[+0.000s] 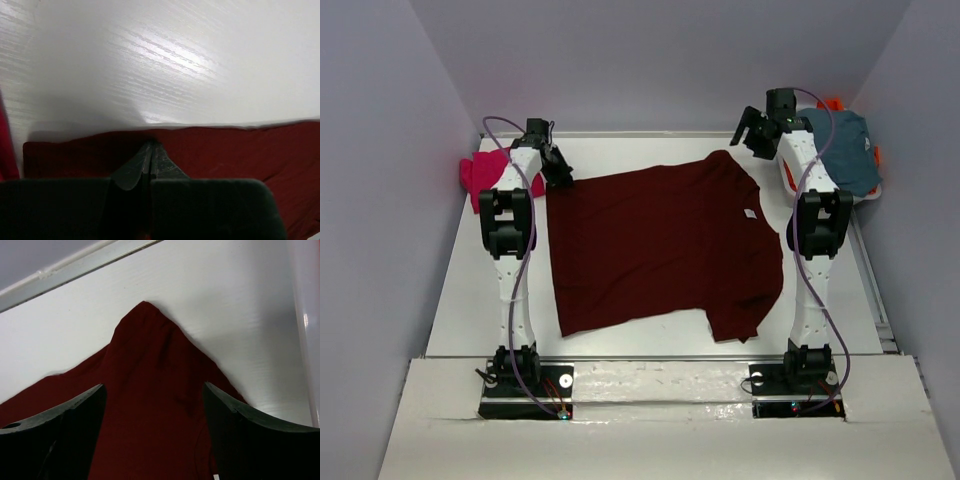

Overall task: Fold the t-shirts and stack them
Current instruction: Flatten the tshirt out

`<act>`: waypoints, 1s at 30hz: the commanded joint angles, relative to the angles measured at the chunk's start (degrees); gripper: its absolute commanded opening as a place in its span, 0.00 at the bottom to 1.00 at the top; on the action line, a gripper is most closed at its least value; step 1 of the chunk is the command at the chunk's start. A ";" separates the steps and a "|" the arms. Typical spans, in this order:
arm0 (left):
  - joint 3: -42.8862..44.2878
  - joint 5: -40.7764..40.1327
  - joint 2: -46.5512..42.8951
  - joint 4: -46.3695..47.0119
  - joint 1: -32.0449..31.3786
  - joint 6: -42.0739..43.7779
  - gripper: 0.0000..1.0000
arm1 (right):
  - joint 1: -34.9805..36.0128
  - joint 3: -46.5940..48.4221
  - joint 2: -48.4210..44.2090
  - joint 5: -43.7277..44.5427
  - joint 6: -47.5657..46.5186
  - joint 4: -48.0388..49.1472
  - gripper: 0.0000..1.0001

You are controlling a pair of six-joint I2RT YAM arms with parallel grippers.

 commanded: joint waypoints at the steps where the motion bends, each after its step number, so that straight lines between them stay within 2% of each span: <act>1: -1.88 0.16 -4.27 1.37 -0.30 1.52 0.06 | -0.22 2.22 -2.18 -1.01 -0.29 -1.91 0.83; 7: -1.44 -0.10 -8.13 0.23 -2.14 2.47 0.06 | -0.22 0.99 -4.54 -2.23 2.17 -11.31 0.82; 10: -3.81 -2.29 -12.34 -0.21 -3.63 3.27 0.06 | -0.22 -7.87 -8.93 -2.24 2.53 -10.80 0.81; 12: -7.49 -3.17 -16.12 0.31 -4.52 3.71 0.06 | -0.22 -14.38 -13.86 -2.15 2.70 -9.65 0.81; 15: -11.97 -3.97 -21.03 0.49 -6.79 3.89 0.06 | 0.31 -16.68 -15.98 -3.81 2.36 -12.19 0.81; 18: -20.57 -5.37 -25.69 0.05 -9.52 4.32 0.06 | 1.01 -18.69 -17.47 -3.47 0.60 -17.19 0.81; 22: -29.90 -5.99 -31.50 -0.04 -12.51 4.06 0.06 | 2.33 -26.07 -21.60 -3.99 -0.02 -17.21 0.81; 27: -42.54 -6.60 -37.39 -0.91 -13.92 4.24 0.06 | 3.65 -35.30 -24.77 -5.23 0.16 -18.34 0.81; 30: -46.69 -6.08 -39.77 -1.27 -13.92 5.12 0.06 | 4.79 -38.39 -26.26 -3.38 -0.54 -18.97 0.81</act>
